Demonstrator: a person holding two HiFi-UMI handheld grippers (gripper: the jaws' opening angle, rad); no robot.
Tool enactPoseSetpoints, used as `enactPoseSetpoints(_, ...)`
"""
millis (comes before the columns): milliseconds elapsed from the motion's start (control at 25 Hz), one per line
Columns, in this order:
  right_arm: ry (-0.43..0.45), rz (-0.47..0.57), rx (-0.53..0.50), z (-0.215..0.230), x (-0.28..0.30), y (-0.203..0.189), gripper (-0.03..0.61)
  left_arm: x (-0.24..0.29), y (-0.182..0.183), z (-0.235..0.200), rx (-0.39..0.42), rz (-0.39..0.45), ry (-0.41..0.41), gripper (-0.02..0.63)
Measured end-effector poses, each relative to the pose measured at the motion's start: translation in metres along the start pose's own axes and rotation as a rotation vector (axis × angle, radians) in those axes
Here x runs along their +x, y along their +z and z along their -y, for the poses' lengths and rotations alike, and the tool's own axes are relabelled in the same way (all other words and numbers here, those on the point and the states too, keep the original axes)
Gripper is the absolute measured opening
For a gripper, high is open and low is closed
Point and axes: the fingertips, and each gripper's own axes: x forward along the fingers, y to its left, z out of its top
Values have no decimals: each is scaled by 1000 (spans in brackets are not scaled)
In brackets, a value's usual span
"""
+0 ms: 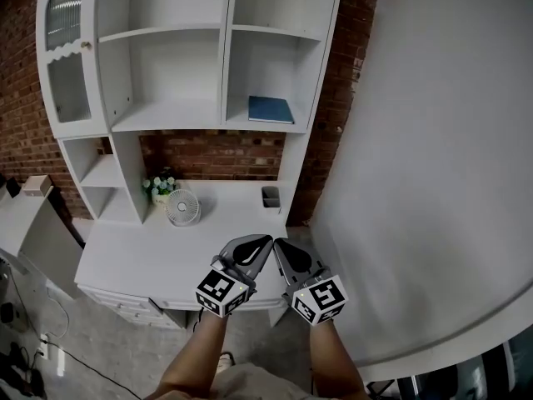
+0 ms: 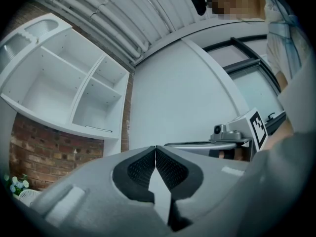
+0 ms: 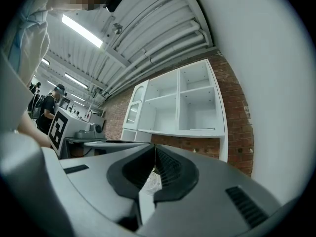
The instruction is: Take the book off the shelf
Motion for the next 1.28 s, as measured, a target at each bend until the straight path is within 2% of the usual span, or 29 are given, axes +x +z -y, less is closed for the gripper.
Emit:
enactPoseSetpoints(640, -21, -54, -82, 20, 130, -16, 17, 13, -7, -127, 24, -18, -70, 11)
enactPoseSetpoints(800, -9, -83, -111, 18, 151, -22, 17, 11, -11, -147, 11, -18, -85, 11)
enactPoseSetpoints(1080, 45, -194, -226, 14, 169, -39, 18, 8, -24, -167, -49, -31, -78, 11)
enactPoseSetpoints(1280, 80, -187, -239, 19, 181, -39, 18, 12, -29, -179, -52, -35, -52, 11)
